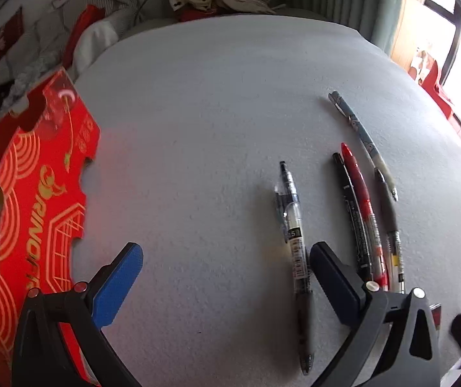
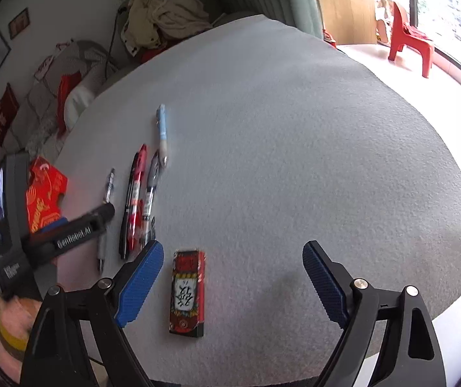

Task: Organize rigid objects
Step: 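Close the right tool on the small red-and-gold box, then close the left tool on the black gel pen while the right tool lifts the small box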

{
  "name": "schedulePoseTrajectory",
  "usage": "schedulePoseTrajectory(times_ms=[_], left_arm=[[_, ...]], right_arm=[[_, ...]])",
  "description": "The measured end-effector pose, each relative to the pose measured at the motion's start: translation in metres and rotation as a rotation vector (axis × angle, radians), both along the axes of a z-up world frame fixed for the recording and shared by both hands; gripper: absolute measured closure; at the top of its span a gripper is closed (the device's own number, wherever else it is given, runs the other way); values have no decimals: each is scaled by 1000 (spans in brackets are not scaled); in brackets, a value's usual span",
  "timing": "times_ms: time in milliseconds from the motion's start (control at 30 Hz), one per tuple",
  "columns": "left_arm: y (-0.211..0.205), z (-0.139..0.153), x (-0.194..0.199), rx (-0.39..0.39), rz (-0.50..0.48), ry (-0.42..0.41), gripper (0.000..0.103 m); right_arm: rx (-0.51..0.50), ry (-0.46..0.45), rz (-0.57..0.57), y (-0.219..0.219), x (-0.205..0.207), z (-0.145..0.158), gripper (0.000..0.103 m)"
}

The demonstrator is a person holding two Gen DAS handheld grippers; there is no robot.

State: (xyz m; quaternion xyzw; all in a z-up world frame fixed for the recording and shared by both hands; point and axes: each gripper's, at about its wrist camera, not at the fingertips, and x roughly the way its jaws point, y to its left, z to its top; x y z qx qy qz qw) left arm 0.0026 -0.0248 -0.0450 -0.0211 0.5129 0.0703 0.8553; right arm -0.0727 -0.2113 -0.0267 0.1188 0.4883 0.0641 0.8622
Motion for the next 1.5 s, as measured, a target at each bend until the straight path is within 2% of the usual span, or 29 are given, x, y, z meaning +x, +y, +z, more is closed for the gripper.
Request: schedulePoseTrajectory(times_ms=[200,300,367,467,833,1000,1133,1233,1333,1367,1400,1433,1500], left_arm=[[-27,-3,-3,-20,-68,-19,0],[-32,-6,-10,-42,-52,-60,0],[-31,-7,-12,-34,-39,-101,0],[-31,-10,-16,-31,-26,-123,0],[-31,-6,-19,-34,-13,-120,0],[-32,-5,-20,-33,-6,-119,0],[-34,-5,-20,-34,3,-114,0],[-35,-4,-17,-38,16,-97,0],[-36,-2,-11,-42,27,-70,0],[-35,-2,-10,-45,28,-63,1],[-35,-1,-9,-47,29,-57,1],[-36,-1,-9,-49,24,-57,3],[-40,4,-10,-46,5,-77,15]], right_arm=[[-203,8,49,36,-8,-10,14],[-319,-2,74,52,-11,-15,14],[-302,8,55,52,-11,-16,13],[-303,49,73,56,-7,-20,0],[-309,18,78,63,-18,-25,1],[-305,-9,127,70,-23,-20,20],[-300,-8,147,72,-23,-18,26],[-297,-15,169,73,-24,-16,39],[-297,-14,186,72,-23,-14,53],[-295,-16,196,72,-22,-13,63],[-295,-17,203,72,-22,-12,77],[-292,-15,210,72,-22,-11,78],[-292,-16,223,72,-22,-12,78]])
